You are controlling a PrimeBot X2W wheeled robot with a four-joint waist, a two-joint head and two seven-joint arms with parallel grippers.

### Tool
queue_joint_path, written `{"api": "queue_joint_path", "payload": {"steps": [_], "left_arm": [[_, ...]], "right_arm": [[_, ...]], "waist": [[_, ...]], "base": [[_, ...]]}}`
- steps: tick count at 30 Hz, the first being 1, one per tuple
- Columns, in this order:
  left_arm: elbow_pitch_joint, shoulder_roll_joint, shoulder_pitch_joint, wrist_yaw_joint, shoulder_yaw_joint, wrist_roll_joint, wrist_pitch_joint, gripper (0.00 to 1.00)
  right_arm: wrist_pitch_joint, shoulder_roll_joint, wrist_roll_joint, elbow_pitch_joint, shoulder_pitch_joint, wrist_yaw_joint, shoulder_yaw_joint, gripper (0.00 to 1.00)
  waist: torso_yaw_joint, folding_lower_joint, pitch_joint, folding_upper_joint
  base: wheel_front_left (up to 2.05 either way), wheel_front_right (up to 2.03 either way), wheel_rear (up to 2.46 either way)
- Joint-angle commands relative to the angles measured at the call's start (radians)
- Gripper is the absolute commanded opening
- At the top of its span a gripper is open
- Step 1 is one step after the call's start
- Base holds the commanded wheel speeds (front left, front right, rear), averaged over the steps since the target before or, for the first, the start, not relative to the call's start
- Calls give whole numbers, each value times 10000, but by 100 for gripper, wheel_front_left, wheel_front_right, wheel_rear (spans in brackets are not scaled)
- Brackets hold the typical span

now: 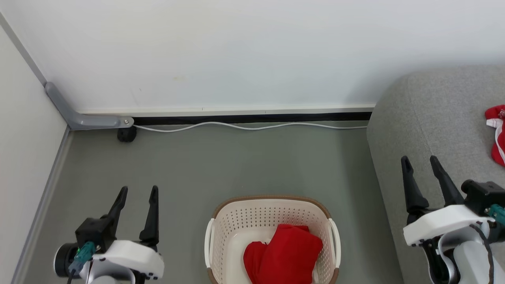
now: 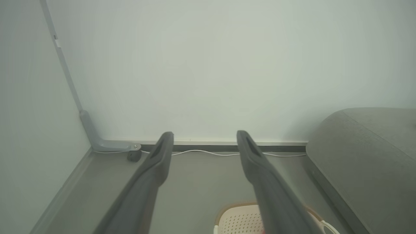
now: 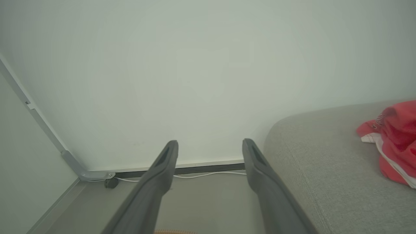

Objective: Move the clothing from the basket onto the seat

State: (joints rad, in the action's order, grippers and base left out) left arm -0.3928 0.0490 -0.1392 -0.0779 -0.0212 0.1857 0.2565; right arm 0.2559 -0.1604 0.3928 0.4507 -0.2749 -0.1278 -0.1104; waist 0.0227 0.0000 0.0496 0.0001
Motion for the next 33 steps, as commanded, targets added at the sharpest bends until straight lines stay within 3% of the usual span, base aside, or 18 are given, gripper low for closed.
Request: {"api": "queue_joint_path", "payload": {"steps": [1, 9, 17, 33], "left_arm": [[329, 167, -17, 31, 457, -88, 53, 100], [834, 62, 1075, 3, 1256, -179, 53, 100], [1094, 19, 1776, -4, 1465, -246, 53, 100], [696, 14, 1566, 154, 461, 231, 53, 100]], "right_arm": [[59, -18, -111, -362, 65, -29, -141, 100], [59, 382, -270, -627, 1164, -29, 242, 100], [59, 636, -545, -714, 1790, -29, 447, 100], [59, 576, -929, -928, 1385, -29, 347, 100]], "waist": [[88, 0, -213, -1], [147, 0, -518, -1], [76, 0, -624, -1], [-78, 0, 49, -1]], "base": [[0, 0, 0], [0, 0, 0], [0, 0, 0], [0, 0, 0]]}}
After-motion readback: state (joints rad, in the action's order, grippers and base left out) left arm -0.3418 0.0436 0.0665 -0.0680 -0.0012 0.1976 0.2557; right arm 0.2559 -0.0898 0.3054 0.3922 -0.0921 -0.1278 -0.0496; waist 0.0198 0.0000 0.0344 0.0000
